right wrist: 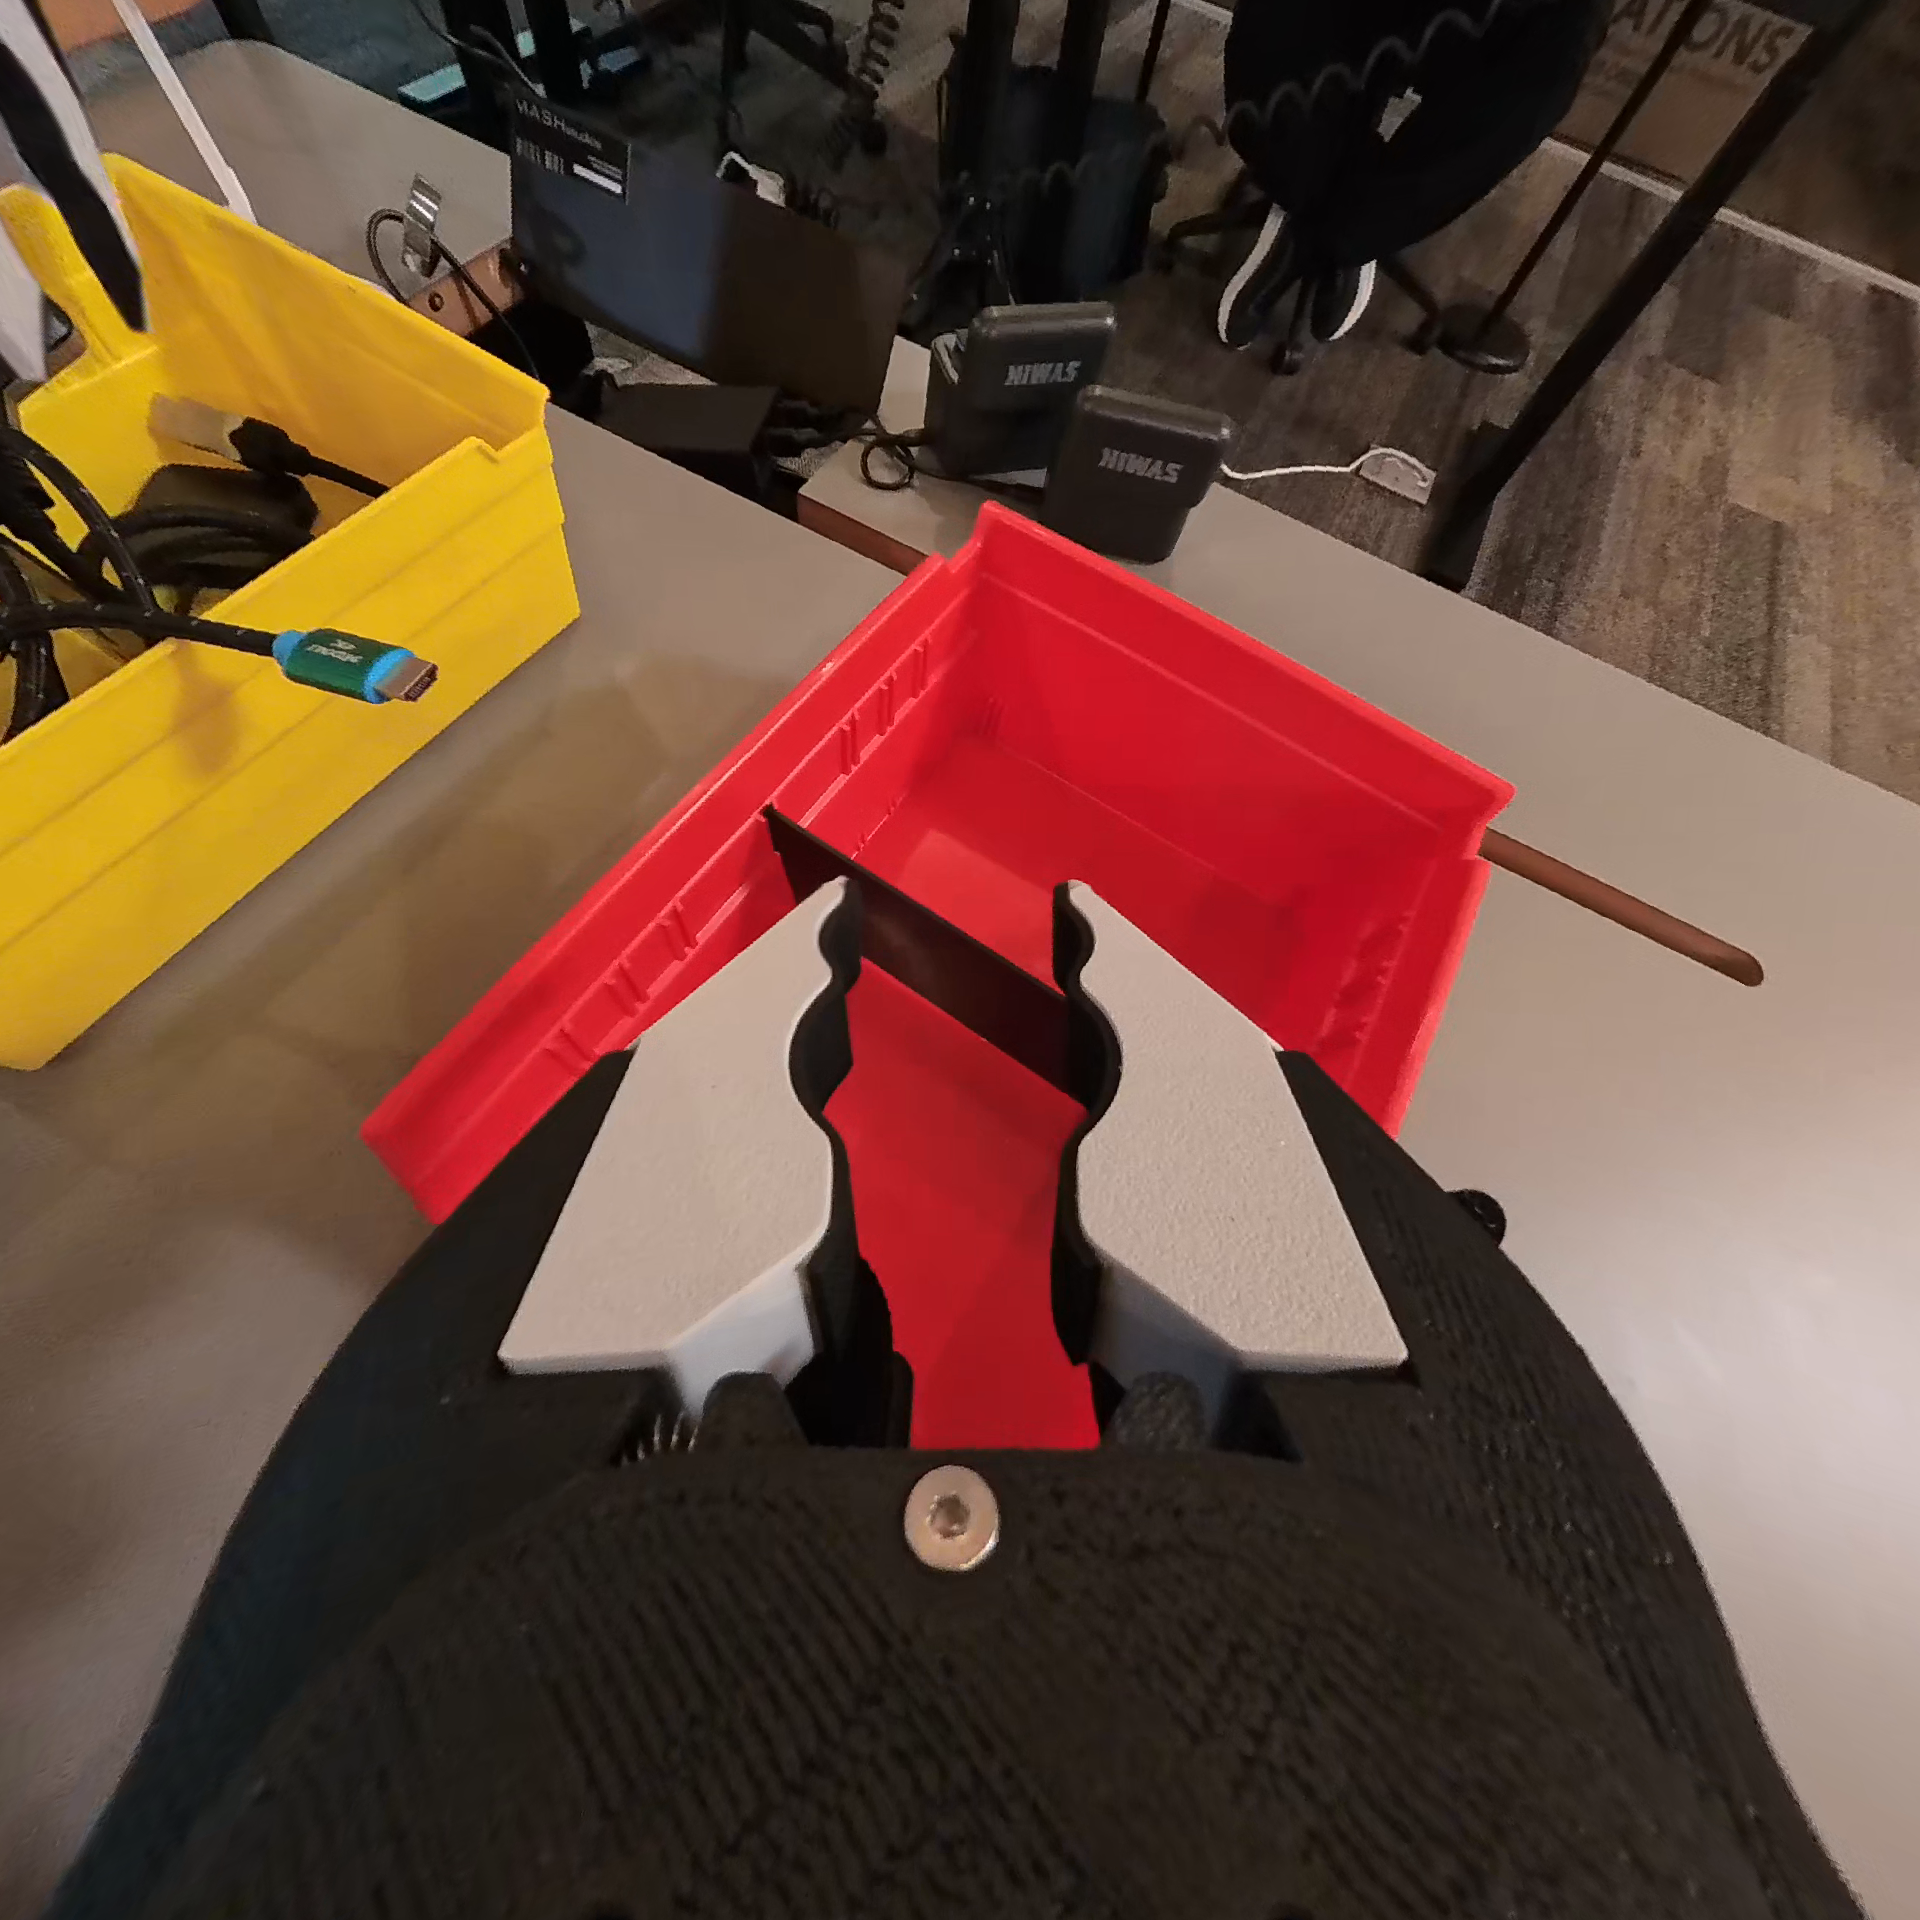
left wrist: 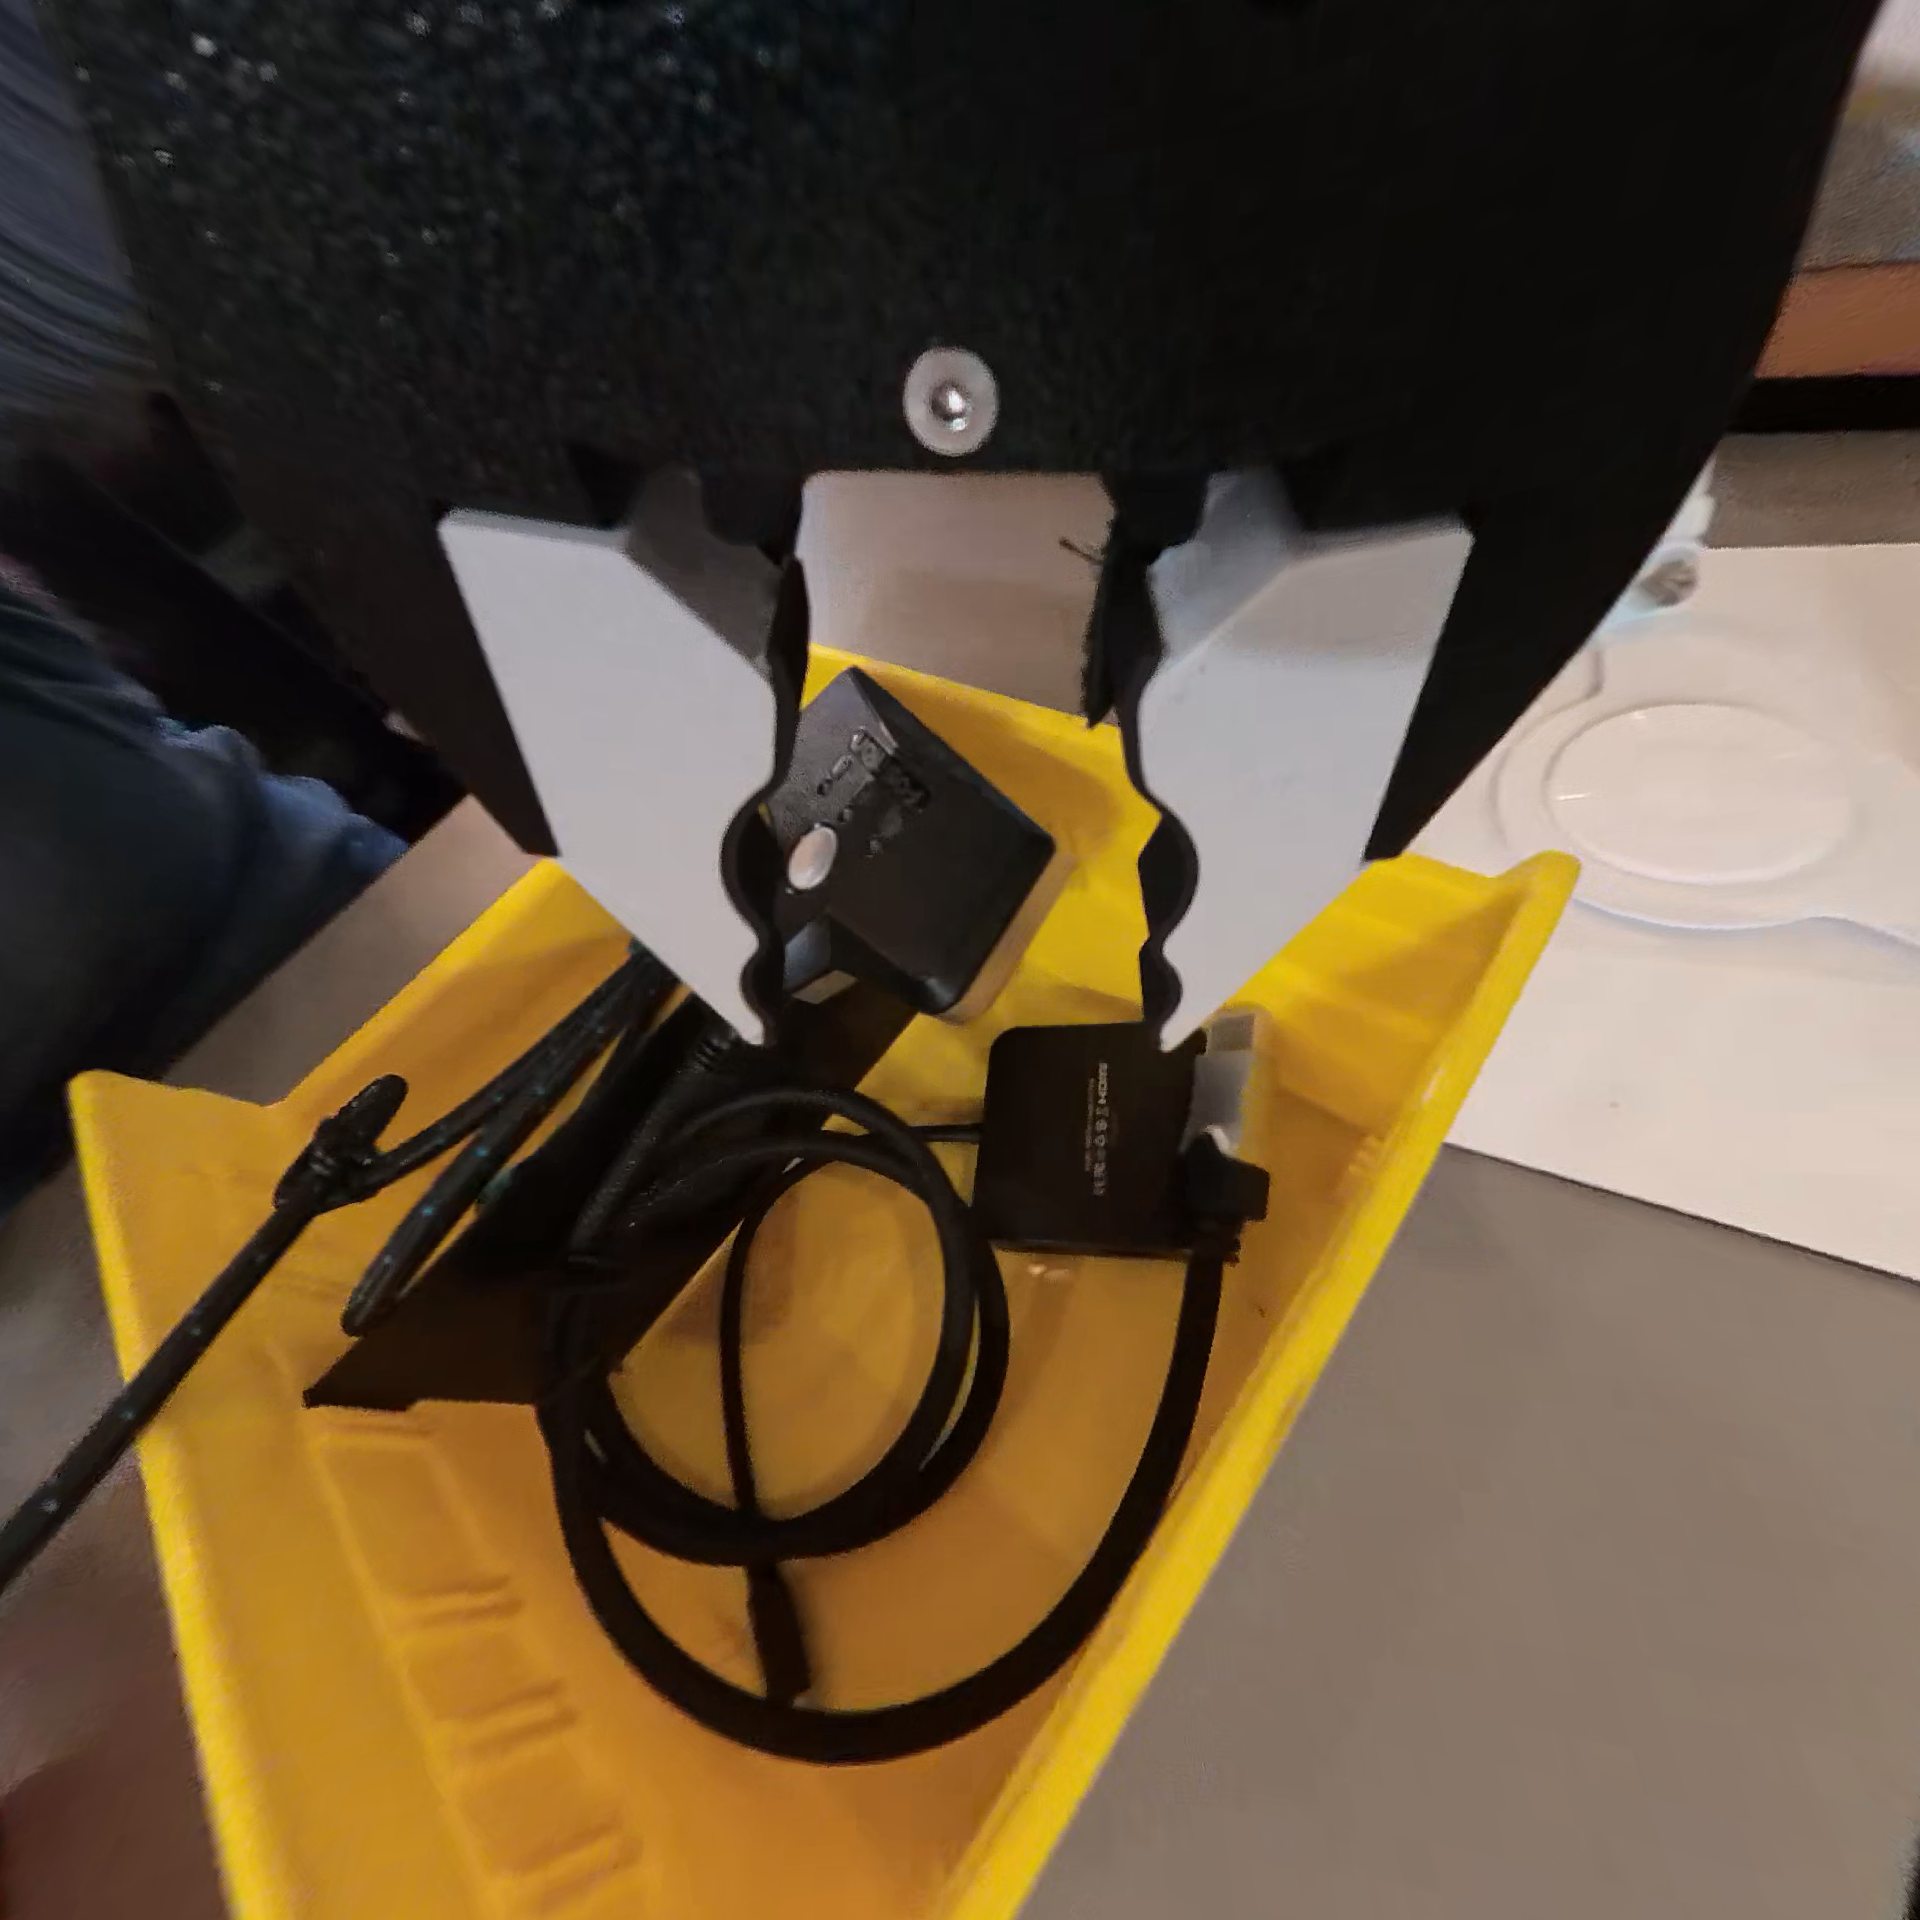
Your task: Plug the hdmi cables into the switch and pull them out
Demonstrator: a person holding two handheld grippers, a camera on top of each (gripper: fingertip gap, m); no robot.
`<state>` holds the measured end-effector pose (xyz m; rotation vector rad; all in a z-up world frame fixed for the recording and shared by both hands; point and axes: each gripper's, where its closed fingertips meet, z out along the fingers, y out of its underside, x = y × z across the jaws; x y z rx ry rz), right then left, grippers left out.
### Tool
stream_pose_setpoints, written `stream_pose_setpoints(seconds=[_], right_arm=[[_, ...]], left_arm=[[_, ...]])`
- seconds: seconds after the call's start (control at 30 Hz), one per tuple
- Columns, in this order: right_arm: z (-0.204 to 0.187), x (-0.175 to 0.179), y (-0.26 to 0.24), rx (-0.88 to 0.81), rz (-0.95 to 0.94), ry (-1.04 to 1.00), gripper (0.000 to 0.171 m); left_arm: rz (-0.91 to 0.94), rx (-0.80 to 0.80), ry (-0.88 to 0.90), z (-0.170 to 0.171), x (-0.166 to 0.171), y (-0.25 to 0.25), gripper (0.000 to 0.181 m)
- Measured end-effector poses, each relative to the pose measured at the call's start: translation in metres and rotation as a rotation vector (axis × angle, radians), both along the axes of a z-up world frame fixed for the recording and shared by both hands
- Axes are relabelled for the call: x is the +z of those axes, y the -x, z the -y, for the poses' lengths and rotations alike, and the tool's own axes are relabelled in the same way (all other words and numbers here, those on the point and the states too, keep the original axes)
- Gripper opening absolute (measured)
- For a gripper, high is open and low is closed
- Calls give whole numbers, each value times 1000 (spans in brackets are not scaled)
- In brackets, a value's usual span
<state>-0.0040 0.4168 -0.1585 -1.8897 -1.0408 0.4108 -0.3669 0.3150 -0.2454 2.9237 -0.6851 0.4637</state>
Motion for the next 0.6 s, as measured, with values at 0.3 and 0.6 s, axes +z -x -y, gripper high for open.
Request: stream_pose_setpoints(seconds=[0.3, 0.6], right_arm=[[-8, -1, -8, -31, -34, 15, 35], [-6, -1, 0, -10, -24, 7, 35]], left_arm=[[214, 239, 298, 28, -2, -11, 61], [311, 194, 249, 49, 24, -23, 31]])
